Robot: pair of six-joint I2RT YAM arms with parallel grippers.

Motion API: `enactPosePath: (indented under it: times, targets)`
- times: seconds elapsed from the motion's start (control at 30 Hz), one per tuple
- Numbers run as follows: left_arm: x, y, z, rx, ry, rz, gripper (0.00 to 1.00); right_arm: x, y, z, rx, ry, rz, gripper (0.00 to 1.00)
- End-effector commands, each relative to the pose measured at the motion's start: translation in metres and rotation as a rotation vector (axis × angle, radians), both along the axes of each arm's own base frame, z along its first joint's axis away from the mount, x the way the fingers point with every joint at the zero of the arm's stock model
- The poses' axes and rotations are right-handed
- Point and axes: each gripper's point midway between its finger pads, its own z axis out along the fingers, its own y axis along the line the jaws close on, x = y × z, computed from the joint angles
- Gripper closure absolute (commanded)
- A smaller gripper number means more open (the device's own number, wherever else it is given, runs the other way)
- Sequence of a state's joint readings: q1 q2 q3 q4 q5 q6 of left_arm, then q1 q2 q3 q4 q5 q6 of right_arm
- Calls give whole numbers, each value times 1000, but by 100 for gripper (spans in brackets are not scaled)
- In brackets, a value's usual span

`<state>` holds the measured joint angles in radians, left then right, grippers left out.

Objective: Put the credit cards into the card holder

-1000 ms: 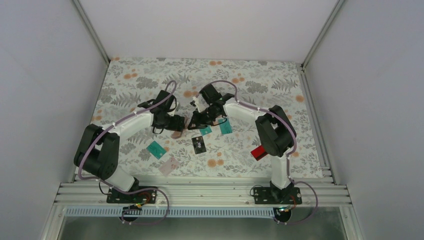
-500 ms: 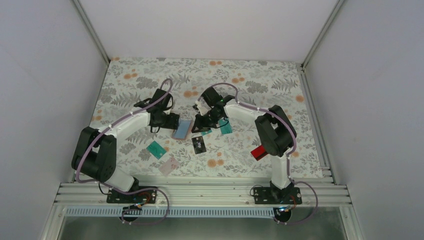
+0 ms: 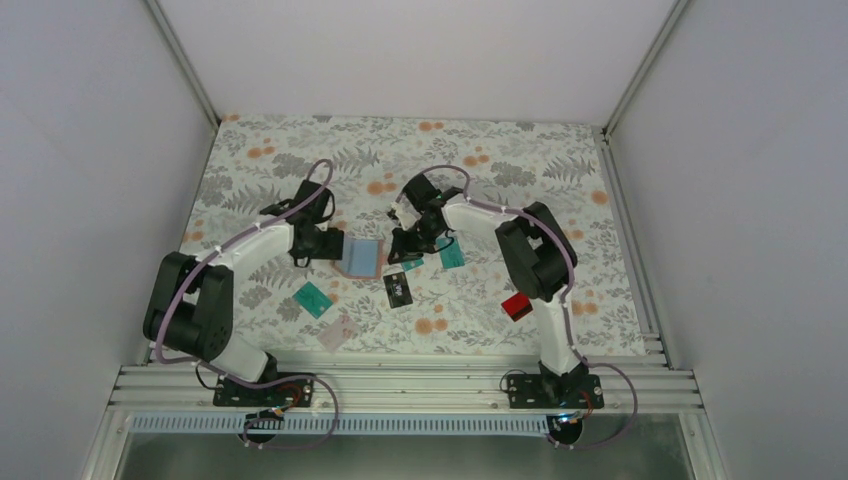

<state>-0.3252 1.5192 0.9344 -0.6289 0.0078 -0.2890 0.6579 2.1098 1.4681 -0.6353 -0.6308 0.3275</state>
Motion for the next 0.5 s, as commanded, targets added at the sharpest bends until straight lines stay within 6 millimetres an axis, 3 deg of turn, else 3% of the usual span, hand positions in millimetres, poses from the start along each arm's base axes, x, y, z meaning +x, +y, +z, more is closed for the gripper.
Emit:
enactPosePath:
  times: [0.0, 0.23, 0.47]
  targets:
    - [-11, 16, -25, 33, 79, 61, 31, 19, 2, -8, -30, -39, 18, 96]
    - [-30, 28, -45, 35, 163, 124, 31, 30, -6, -22, -122, -50, 5, 92]
    - [-21, 13, -29, -52, 120, 102, 32, 24, -11, -3, -129, -66, 0, 65]
